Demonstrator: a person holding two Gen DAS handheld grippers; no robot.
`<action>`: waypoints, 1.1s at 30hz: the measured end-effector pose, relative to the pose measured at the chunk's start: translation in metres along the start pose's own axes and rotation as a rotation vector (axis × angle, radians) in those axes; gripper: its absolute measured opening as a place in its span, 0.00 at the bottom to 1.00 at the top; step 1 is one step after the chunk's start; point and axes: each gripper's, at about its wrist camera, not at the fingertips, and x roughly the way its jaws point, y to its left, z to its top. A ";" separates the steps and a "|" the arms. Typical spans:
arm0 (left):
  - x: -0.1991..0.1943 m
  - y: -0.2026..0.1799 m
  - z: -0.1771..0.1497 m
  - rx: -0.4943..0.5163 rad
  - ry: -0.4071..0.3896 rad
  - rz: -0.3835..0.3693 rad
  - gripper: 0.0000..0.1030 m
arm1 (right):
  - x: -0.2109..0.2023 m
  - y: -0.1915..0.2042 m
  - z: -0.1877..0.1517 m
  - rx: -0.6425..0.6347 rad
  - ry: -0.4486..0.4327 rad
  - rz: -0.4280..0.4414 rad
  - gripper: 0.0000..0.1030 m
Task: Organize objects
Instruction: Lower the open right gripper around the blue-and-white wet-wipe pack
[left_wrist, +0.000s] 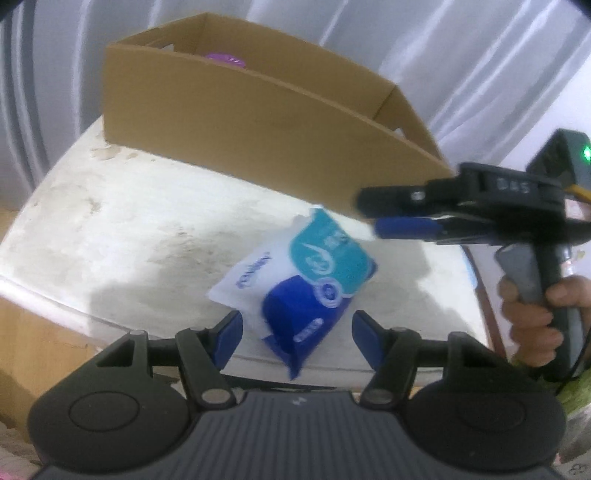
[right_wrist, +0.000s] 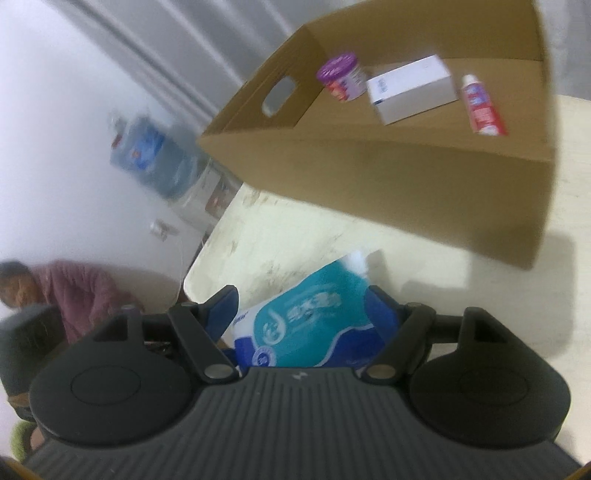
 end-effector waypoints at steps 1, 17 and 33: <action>0.003 0.003 0.002 -0.004 0.006 0.001 0.64 | -0.001 -0.004 0.001 0.012 -0.002 -0.003 0.75; 0.048 0.002 0.027 -0.009 0.096 -0.047 0.66 | 0.029 -0.032 0.000 0.130 0.054 0.033 0.85; 0.046 -0.002 0.034 0.028 0.086 -0.002 0.68 | 0.048 -0.027 -0.007 0.111 0.102 0.042 0.86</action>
